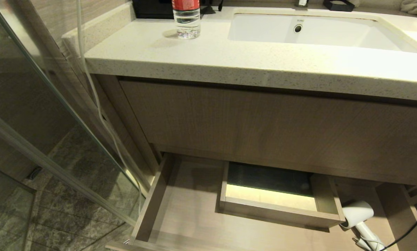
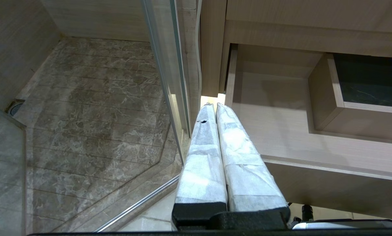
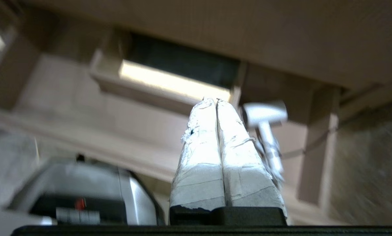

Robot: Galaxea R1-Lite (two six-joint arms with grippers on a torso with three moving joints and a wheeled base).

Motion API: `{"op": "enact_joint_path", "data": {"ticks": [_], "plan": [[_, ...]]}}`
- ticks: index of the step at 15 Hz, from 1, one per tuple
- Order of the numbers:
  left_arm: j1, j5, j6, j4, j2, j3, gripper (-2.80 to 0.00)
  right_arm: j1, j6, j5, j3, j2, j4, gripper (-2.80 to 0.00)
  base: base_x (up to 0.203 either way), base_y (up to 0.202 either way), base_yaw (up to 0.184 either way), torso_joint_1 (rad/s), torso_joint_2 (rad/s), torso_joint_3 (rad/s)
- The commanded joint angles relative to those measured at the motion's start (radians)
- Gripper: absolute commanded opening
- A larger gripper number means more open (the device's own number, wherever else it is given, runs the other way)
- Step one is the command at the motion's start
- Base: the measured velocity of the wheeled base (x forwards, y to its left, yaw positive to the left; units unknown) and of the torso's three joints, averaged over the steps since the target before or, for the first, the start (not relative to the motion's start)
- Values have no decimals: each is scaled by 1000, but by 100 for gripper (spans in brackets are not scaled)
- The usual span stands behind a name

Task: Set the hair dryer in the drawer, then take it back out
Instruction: Take the hairdryer out

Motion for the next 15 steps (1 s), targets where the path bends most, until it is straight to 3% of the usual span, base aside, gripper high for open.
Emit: {"op": "enact_joint_path", "data": {"ticks": [1, 3, 7, 10, 12, 15], "plan": [[0, 0, -1, 0, 0, 0, -280, -20, -72, -5, -184, 260, 226, -280, 0, 0, 0, 0, 0, 0], [0, 0, -1, 0, 0, 0, -280, -48, -191, -12, -264, 381, 378, -280, 0, 0, 0, 0, 0, 0], [0, 0, -1, 0, 0, 0, -280, -88, -374, -30, -384, 596, 456, -280, 0, 0, 0, 0, 0, 0], [0, 0, -1, 0, 0, 0, -280, -152, -557, -175, -453, 770, 443, -280, 0, 0, 0, 0, 0, 0], [0, 0, -1, 0, 0, 0, -280, -177, -601, -288, -481, 871, 438, -280, 0, 0, 0, 0, 0, 0], [0, 0, -1, 0, 0, 0, -280, -189, -612, -340, -480, 1021, 399, -280, 0, 0, 0, 0, 0, 0]]}}
